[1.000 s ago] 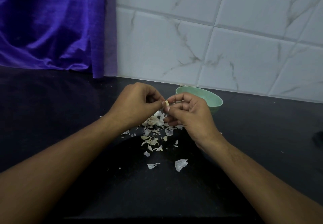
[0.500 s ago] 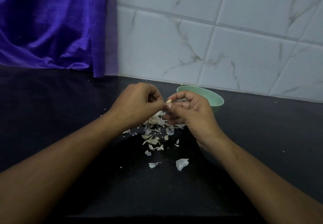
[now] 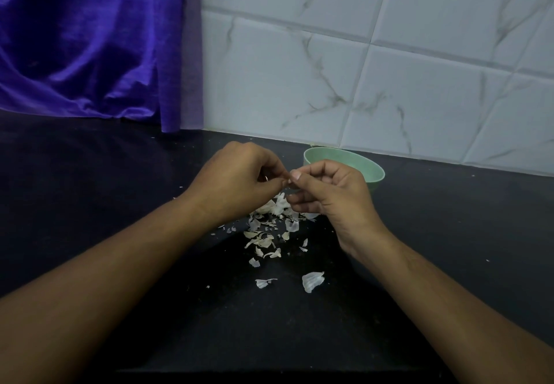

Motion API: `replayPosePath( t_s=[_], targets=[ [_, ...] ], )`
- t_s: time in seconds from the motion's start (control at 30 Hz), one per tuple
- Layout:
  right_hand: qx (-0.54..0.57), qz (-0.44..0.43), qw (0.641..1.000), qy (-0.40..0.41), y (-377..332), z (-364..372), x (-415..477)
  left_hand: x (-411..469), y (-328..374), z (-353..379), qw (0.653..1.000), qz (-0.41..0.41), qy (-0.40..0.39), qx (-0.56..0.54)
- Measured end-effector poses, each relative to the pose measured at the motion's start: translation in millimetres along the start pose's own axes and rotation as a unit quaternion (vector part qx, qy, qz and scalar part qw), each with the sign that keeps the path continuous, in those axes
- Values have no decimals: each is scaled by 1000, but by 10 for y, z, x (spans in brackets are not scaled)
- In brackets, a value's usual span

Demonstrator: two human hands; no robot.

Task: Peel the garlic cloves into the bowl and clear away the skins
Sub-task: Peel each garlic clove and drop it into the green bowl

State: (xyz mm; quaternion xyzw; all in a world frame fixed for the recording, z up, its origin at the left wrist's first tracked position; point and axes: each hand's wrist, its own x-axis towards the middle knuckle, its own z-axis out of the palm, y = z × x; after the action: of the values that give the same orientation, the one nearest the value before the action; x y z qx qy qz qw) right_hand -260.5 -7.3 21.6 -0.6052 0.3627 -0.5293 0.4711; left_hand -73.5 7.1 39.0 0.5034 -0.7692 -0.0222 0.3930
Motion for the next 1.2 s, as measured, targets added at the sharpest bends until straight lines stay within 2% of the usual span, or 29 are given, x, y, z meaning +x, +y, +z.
replayPosePath(
  t_s=[0.27,0.63,0.97,1.1,1.2],
  targets=[
    [26,36,999,4,0,11,3,-44,95,29,996,6,12,84],
    [52,66,996,-35,18,-19,16,-91,155,61,994,35,44,96],
    [81,85,990,-74,0,-49,50,-67,130,61,999,-26,42,-11],
    [83,77,991,-73,-18,-60,42,-37,91,32,991,-82,2,-101],
    [70,61,995,-45,-8,-66,34,-15,-12,14,990,-85,-25,-108]
  ],
)
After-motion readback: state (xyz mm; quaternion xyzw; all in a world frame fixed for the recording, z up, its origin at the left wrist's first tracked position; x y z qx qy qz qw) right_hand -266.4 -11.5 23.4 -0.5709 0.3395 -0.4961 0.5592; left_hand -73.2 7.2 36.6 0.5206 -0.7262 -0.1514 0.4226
